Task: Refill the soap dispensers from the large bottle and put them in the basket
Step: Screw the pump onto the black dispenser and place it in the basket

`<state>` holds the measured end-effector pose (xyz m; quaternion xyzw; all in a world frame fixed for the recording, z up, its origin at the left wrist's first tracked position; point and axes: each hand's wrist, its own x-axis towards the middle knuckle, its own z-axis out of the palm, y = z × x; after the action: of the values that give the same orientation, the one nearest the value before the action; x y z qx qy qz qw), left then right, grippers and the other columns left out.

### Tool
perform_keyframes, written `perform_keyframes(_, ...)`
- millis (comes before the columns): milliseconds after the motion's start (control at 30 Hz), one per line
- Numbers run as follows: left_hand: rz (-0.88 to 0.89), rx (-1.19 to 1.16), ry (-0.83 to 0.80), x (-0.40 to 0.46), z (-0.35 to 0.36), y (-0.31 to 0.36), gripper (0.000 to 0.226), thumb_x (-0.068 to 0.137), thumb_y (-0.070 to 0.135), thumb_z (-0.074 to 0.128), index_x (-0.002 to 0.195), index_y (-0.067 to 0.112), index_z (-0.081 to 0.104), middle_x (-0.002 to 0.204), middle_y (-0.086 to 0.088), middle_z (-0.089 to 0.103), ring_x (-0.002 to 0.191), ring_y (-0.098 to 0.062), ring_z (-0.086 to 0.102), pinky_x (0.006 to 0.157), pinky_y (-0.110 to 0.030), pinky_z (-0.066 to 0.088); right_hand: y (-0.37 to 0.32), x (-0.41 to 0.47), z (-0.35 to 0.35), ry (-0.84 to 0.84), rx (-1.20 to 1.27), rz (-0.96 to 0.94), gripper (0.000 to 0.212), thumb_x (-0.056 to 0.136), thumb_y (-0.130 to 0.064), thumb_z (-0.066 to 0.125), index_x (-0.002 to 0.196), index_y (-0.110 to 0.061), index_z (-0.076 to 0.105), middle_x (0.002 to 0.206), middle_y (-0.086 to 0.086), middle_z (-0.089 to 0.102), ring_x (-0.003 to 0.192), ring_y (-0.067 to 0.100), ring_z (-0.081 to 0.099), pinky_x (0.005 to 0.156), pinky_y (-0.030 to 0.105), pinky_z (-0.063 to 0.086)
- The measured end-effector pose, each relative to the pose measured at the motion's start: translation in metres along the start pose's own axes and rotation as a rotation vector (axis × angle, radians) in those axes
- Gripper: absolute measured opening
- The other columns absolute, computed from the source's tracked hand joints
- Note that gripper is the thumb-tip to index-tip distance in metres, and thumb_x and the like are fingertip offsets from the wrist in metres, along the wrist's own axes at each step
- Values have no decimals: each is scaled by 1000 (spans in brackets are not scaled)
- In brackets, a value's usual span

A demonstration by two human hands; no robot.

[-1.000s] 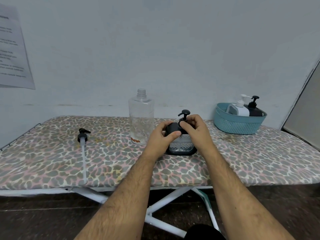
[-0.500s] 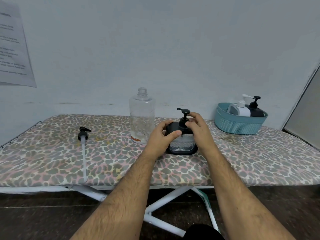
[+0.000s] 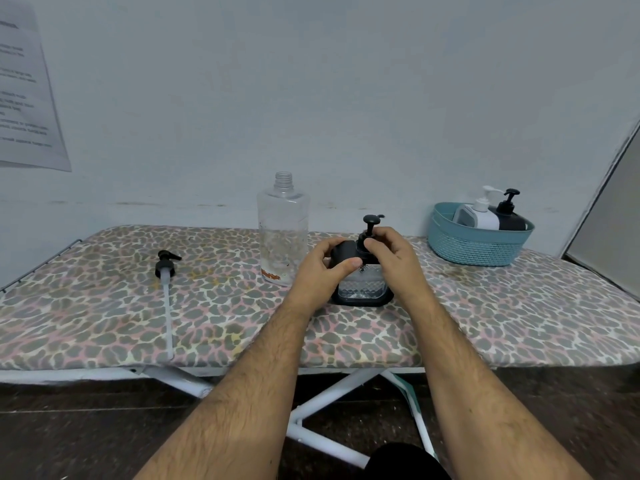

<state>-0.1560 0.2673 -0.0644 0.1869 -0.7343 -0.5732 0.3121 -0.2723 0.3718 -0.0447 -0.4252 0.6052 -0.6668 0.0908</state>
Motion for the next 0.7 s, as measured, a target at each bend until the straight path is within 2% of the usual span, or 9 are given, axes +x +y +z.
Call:
perform_keyframes(67,4,3,3,0,1,0,52,87,34,77,134,24,56,124,-1,65,109,-15,65,100,-41,54,3,-1,-1,25,-8,1,11,87,-29,67,97,-26,61,87,-10,67,86,6,64,80,25,48)
perform_keyframes(133,3,2,3,1,-1,-1,53,87,34,77,135,24,56,124,-1,66,109,-15,65,100,-40,54,2,-1,-1,20,25,14,17,88,-31,65,104,-31,60,91,-6,68,92,9,66,83,27,50)
perform_keyframes(200,3,2,6,1,-2,-2,55,87,34,77,136,24,55,124,0,65,109,-13,65,99,-39,54,-3,-2,0,-14,44,10,22,90,-26,58,107,-40,65,93,-6,71,94,10,68,83,22,52)
perform_keyframes(267,2,-2,7,1,-2,-2,56,87,34,77,138,24,54,124,1,65,110,-12,65,99,-38,55,-4,-1,0,-21,19,-10,22,93,-21,57,98,-37,71,93,-11,72,91,5,67,77,16,50)
perform_keyframes(367,6,1,5,0,0,-3,56,87,35,77,137,24,54,125,2,64,111,-12,64,98,-36,54,1,-2,-2,1,-29,9,6,93,-23,65,97,-26,67,93,-9,70,88,5,65,76,18,48)
perform_keyframes(433,9,5,8,0,0,-3,56,87,36,77,137,24,54,125,3,64,112,-12,64,97,-34,54,3,-2,-2,8,-47,18,13,92,-25,67,104,-21,64,98,-6,67,91,5,64,78,18,48)
perform_keyframes(567,1,0,3,1,-1,-3,55,87,35,77,136,26,55,125,1,65,111,-13,65,99,-38,54,-4,-2,0,-2,42,62,16,95,-22,62,103,-35,67,99,-13,70,96,2,66,79,13,48)
perform_keyframes(633,-1,-4,4,1,-1,-3,55,86,35,77,136,26,55,124,1,65,110,-14,65,99,-40,55,-5,-1,-2,-21,39,46,16,95,-18,62,98,-31,71,98,-14,72,96,3,66,80,14,49)
perform_keyframes(700,-1,-6,8,0,0,-2,55,86,35,77,136,26,55,124,1,65,109,-13,65,98,-39,55,-4,-1,-3,-11,14,46,7,93,-20,66,95,-26,70,93,-12,72,91,5,66,78,16,49)
